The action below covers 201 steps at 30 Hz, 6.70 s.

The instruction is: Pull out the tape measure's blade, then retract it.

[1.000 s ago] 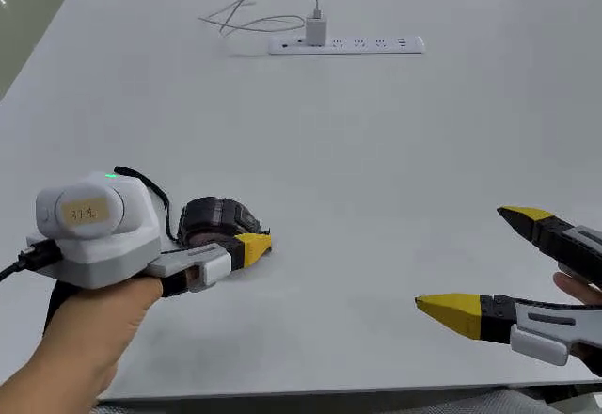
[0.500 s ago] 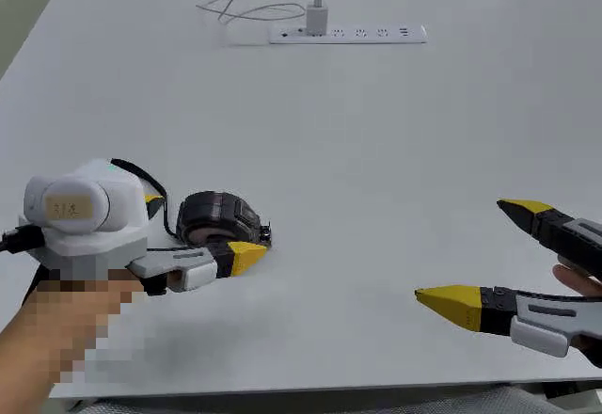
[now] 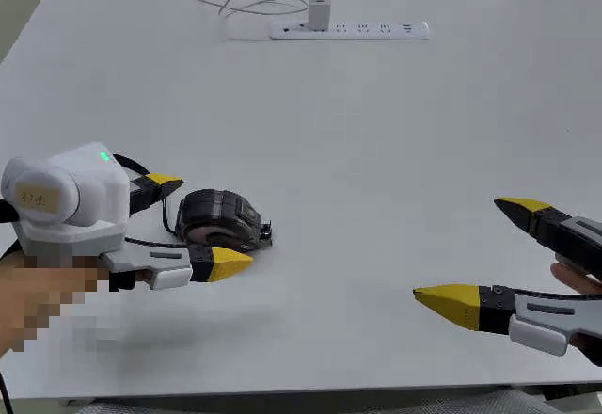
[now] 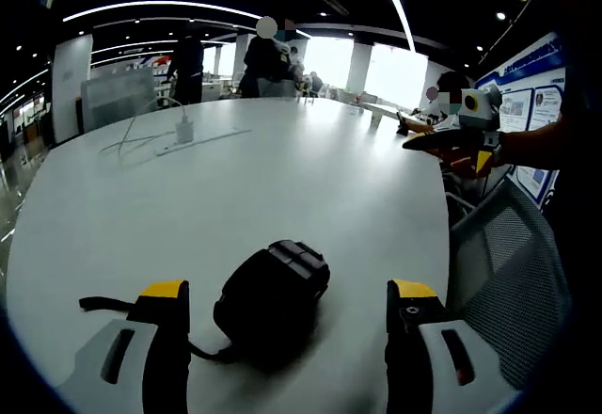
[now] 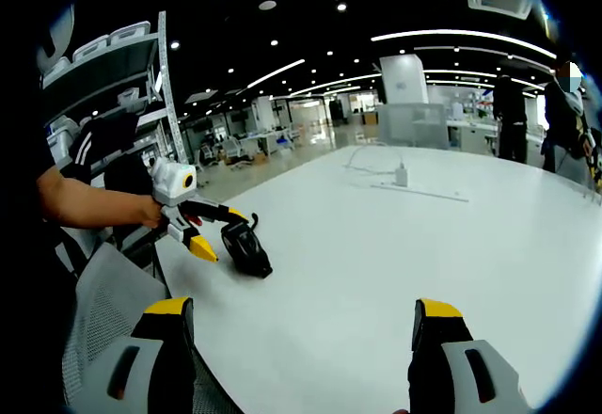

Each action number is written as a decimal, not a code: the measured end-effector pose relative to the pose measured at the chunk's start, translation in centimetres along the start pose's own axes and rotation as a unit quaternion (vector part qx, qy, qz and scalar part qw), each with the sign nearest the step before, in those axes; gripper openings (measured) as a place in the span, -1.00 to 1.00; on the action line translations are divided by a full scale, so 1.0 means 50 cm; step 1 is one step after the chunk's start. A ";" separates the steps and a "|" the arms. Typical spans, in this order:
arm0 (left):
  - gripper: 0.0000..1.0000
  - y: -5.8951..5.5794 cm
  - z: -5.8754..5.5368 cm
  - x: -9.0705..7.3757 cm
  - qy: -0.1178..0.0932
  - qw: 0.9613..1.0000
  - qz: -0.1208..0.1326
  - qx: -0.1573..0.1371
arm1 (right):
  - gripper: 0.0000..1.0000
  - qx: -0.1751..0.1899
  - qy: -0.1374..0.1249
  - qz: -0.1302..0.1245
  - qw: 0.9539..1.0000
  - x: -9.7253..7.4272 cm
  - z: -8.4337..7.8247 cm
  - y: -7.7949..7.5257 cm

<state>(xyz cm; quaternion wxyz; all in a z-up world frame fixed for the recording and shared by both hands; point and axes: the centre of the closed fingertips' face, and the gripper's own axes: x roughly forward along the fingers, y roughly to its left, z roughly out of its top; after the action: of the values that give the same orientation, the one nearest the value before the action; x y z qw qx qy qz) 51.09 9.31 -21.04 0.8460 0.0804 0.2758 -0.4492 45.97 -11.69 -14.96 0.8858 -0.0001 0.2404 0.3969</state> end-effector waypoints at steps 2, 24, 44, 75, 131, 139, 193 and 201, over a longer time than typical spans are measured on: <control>0.50 -0.007 -0.007 0.001 0.010 1.000 -0.019 0.016 | 0.92 0.000 0.002 0.001 1.000 0.001 0.000 -0.001; -0.15 0.000 -0.001 0.029 0.026 0.986 -0.112 0.119 | 0.86 -0.015 0.027 0.029 0.999 0.034 0.000 0.017; -0.34 0.009 -0.013 0.032 0.042 0.976 -0.143 0.159 | 0.81 -0.026 0.045 0.057 0.997 0.083 0.000 0.032; -0.38 0.011 -0.018 0.032 0.051 0.971 -0.154 0.176 | 0.38 -0.075 0.080 0.141 0.984 0.202 -0.022 0.078; -0.38 0.009 -0.020 0.034 0.058 0.968 -0.161 0.183 | -0.47 -0.198 0.127 0.227 0.945 0.368 -0.073 0.125; -0.38 0.009 -0.020 0.034 0.057 0.968 -0.161 0.183 | -0.56 -0.207 0.133 0.236 0.940 0.382 -0.077 0.129; -0.40 0.010 -0.020 0.033 0.060 0.967 -0.166 0.183 | -0.84 -0.277 0.138 0.279 0.909 0.404 -0.094 0.131; -0.40 0.010 -0.020 0.034 0.060 0.967 -0.167 0.182 | -0.84 -0.279 0.138 0.280 0.908 0.402 -0.095 0.132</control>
<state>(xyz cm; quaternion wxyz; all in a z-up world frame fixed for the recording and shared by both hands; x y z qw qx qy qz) 51.86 8.79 -22.85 0.7117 0.2131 0.2492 -0.6213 50.74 6.07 -26.44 0.6601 -0.2344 0.2297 0.6757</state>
